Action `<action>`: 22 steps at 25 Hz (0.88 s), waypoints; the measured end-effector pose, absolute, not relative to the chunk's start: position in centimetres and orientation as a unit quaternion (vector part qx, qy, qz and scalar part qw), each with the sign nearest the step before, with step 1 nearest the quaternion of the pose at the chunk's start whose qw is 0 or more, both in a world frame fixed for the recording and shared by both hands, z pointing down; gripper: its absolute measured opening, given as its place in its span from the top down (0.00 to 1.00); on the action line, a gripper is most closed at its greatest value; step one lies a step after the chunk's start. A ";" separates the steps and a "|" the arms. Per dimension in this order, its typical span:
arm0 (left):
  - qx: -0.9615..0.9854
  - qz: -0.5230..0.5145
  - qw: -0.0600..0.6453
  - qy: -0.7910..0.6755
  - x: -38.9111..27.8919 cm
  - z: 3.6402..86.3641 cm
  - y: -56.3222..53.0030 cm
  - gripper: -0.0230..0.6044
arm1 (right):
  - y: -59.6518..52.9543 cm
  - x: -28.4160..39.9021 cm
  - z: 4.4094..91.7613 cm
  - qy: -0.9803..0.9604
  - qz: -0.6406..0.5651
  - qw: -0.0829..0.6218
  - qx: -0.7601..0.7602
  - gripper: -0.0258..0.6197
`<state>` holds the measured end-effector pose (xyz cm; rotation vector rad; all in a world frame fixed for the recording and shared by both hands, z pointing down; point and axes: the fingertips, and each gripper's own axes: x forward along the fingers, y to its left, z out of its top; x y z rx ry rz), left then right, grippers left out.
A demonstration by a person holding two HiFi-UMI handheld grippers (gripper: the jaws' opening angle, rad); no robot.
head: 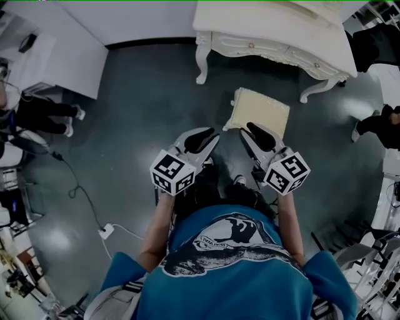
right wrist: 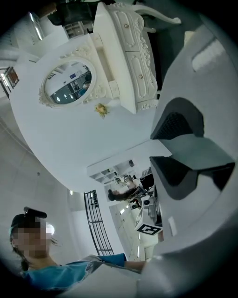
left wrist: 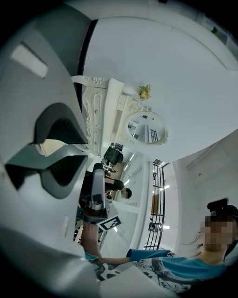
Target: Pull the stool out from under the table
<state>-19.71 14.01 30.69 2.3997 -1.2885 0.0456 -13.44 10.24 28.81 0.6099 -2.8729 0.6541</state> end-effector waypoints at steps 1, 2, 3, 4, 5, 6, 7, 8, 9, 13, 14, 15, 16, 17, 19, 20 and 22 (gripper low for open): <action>0.861 0.018 0.203 -0.465 -19.4 30.5 14.0 0.84 | 10.5 -12.9 28.7 -0.953 0.217 0.065 0.200 0.80; 0.861 0.020 0.199 -0.468 -19.1 30.2 14.1 0.85 | 10.7 -12.4 28.6 -0.954 0.216 0.064 0.199 0.81; 0.860 0.021 0.195 -0.471 -18.6 30.0 14.1 0.86 | 11.0 -11.8 28.6 -0.954 0.215 0.065 0.198 0.83; 0.859 0.021 0.192 -0.474 -18.1 29.7 14.2 0.86 | 11.3 -11.0 28.6 -0.955 0.214 0.067 0.197 0.84; 0.858 0.020 0.190 -0.476 -17.4 29.5 14.3 0.87 | 11.5 -10.2 28.7 -0.955 0.212 0.070 0.197 0.86; 0.857 0.018 0.189 -0.478 -16.5 29.4 14.5 0.88 | 11.8 -9.3 28.8 -0.955 0.211 0.073 0.197 0.87; 0.857 0.018 0.190 -0.479 -15.6 29.3 14.7 0.89 | 12.1 -8.4 28.9 -0.954 0.211 0.074 0.198 0.91; 0.856 0.020 0.190 -0.480 -14.7 29.3 15.0 0.90 | 12.3 -7.5 29.0 -0.954 0.213 0.075 0.198 0.93; 0.855 0.023 0.191 -0.481 -13.8 29.3 15.3 0.90 | 12.6 -6.8 29.1 -0.954 0.215 0.075 0.197 0.94; 0.853 0.032 0.197 -0.483 -10.0 29.4 17.2 0.93 | 14.3 -4.1 29.1 -0.956 0.214 0.079 0.188 0.97; 0.852 0.033 0.197 -0.483 -9.0 29.4 17.8 0.94 | 14.7 -3.5 29.1 -0.956 0.213 0.078 0.184 0.97; 0.852 0.034 0.196 -0.484 -8.2 29.4 18.3 0.95 | 15.1 -3.0 29.1 -0.957 0.212 0.077 0.180 0.97; 0.851 0.035 0.196 -0.486 -7.5 29.4 18.7 0.96 | 15.5 -2.6 29.1 -0.958 0.211 0.076 0.177 0.97; 0.850 0.035 0.195 -0.488 -6.8 29.4 19.1 0.96 | 15.8 -2.1 29.1 -0.959 0.210 0.075 0.174 0.97; 0.848 0.033 0.192 -0.493 -5.8 29.2 19.8 0.96 | 16.3 -1.4 29.1 -0.961 0.207 0.072 0.169 0.97; 0.846 0.031 0.191 -0.497 -5.5 29.0 20.2 0.96 | 16.5 -1.1 29.1 -0.962 0.206 0.071 0.166 0.97; 0.842 0.028 0.188 -0.506 -5.0 28.8 20.9 0.96 | 17.1 -0.7 29.0 -0.963 0.205 0.069 0.159 0.97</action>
